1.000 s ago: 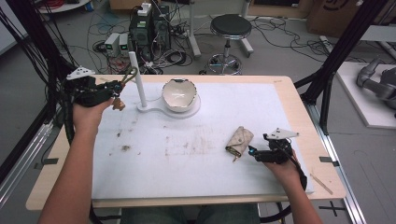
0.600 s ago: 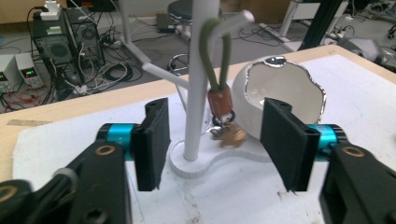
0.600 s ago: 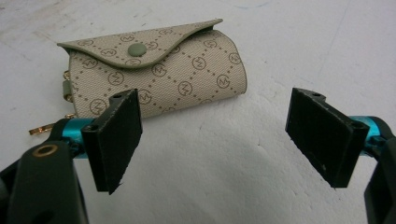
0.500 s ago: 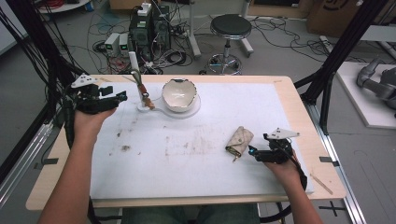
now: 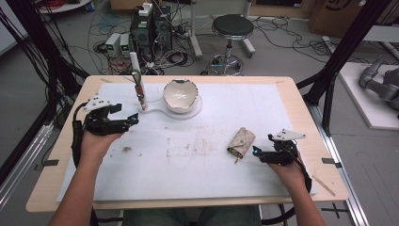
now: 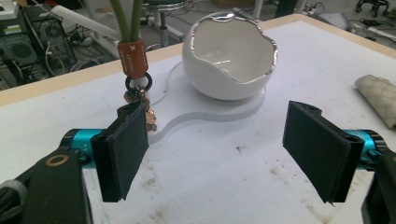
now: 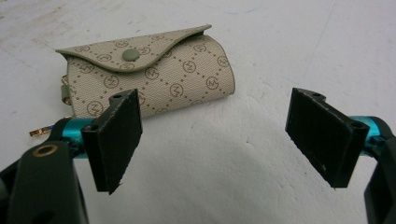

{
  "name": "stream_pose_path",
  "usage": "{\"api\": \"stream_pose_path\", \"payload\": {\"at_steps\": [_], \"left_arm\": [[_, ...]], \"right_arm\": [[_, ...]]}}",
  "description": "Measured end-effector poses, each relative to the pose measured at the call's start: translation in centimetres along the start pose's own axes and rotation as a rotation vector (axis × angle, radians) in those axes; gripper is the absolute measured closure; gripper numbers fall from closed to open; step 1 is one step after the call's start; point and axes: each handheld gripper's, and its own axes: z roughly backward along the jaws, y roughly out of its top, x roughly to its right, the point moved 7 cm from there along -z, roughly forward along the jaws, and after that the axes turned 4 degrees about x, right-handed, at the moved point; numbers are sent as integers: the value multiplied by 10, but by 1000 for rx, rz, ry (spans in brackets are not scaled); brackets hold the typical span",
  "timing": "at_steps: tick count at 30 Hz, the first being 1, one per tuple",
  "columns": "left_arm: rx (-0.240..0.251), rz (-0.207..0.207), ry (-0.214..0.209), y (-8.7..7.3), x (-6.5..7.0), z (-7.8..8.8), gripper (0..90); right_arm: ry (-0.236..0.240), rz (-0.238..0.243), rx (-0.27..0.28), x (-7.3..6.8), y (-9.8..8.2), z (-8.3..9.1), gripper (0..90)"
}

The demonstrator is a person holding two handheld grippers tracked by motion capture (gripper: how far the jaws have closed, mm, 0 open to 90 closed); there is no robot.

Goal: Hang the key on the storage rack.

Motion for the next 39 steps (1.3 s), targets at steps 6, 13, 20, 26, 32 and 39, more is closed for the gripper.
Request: {"api": "stream_pose_path", "payload": {"at_steps": [6, 13, 20, 26, 32, 39], "left_arm": [[-3, -9, -31, -10, 13, -3, 182], [27, -12, -71, -14, 26, -9, 153], [11, -10, -91, -31, 31, -19, 152], [4, -7, -98, -40, 25, -16, 153], [10, -3, -93, -40, 22, -15, 152], [0, -13, -90, -40, 25, -16, 153]], "right_arm": [[-5, -6, 0, 3, -2, 1, 189], [-9, -8, -1, 8, -4, 2, 189], [-17, -12, -11, 12, -4, 0, 189], [-37, -29, -6, 18, -3, -2, 190], [-39, -38, -5, 21, -5, 0, 189], [-42, -49, 1, 25, -6, 2, 189]]}}
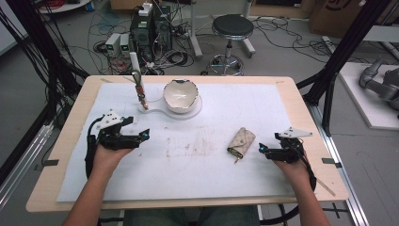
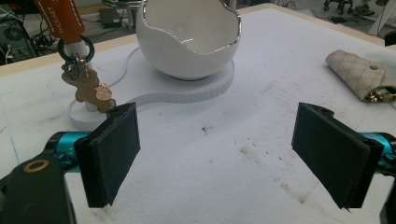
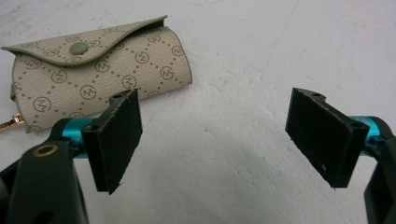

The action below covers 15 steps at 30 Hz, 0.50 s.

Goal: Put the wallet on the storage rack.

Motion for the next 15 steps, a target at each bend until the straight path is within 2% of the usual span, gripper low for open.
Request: {"api": "stream_pose_path", "payload": {"at_steps": [7, 12, 14, 15], "left_arm": [[-3, 2, -8, 0, -1, -2, 153], [-9, 1, 5, 1, 2, -2, 153], [-23, 27, -5, 0, 2, -5, 153], [-23, 27, -5, 0, 2, -5, 152]], "right_arm": [[-13, 3, 6, -2, 2, 3, 190], [-8, 10, -2, -4, 0, 3, 189], [-7, 13, 1, -3, 0, 3, 190], [-3, 11, 2, -3, -1, 4, 190]]}}
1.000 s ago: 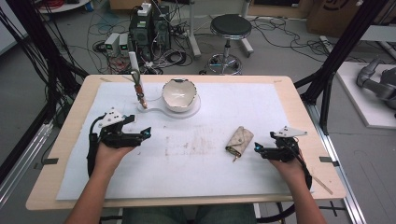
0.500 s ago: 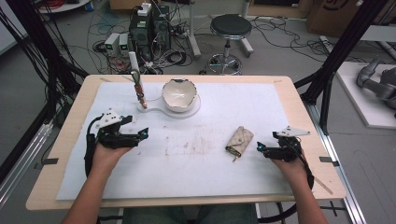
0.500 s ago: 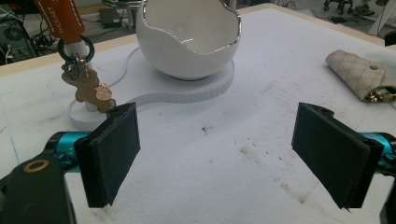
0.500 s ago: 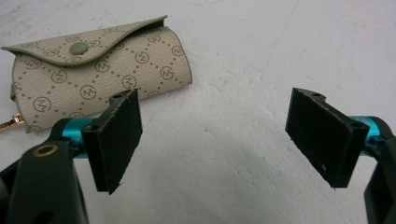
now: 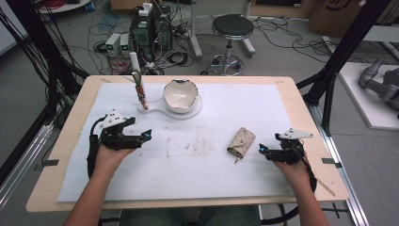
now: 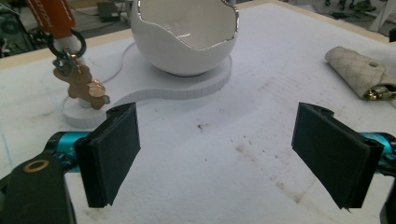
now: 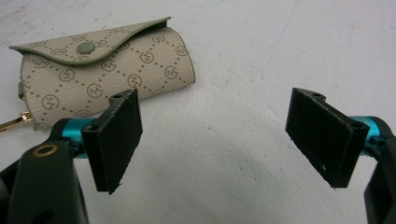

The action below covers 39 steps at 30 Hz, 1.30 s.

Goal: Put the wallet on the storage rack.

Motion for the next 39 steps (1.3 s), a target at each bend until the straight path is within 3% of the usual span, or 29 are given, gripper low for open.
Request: {"api": "stream_pose_path", "payload": {"at_steps": [3, 11, 12, 18, 28, 39], "left_arm": [[-4, 12, -3, 0, 2, -4, 153], [-15, -19, -26, 4, 23, -21, 153], [-22, -22, -43, 3, 28, -26, 153], [-30, -25, -62, 6, 42, -37, 152], [-50, -26, -91, 15, 86, -74, 148], [-125, -124, -134, 25, 149, -127, 147]], "right_arm": [[-2, -5, 3, 2, -2, 5, 190], [-25, -42, 5, 13, -12, 18, 189], [-28, -56, 7, 15, -13, 19, 190], [-20, -52, 0, 16, -19, 23, 189], [-9, -50, 9, 15, -23, 30, 189], [-5, -39, 9, 15, -23, 28, 189]]}}
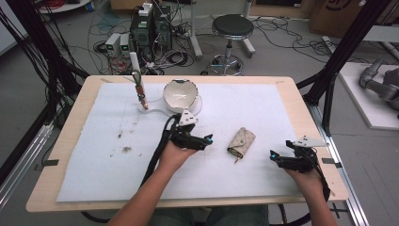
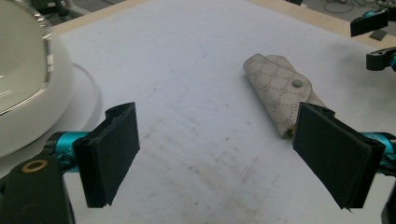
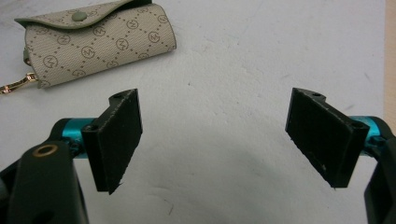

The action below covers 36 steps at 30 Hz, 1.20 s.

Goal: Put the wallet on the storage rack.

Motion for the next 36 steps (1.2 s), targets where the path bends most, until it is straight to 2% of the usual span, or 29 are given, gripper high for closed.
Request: {"api": "stream_pose_path", "payload": {"at_steps": [3, 7, 15, 20, 24, 30, 36], "left_arm": [[-25, -18, -14, 0, 11, -13, 148], [-43, -21, -27, 0, 23, -29, 148], [-76, -35, -29, 1, 37, -49, 148], [-97, -27, -28, -3, 47, -65, 148], [-99, -12, -37, -5, 53, -71, 147], [-112, -18, -70, -8, 67, -81, 147], [-136, -33, -72, -12, 75, -92, 147]], "right_arm": [[4, 2, -1, 0, 1, -1, 190], [6, 2, 0, 0, 2, -3, 189], [10, 5, -4, -2, 4, -6, 189], [5, 5, 3, 0, 3, -5, 189], [3, 6, -1, 1, 3, -4, 189], [3, 9, -3, 0, 3, -4, 189], [3, 12, 0, 0, 3, -4, 189]]}}
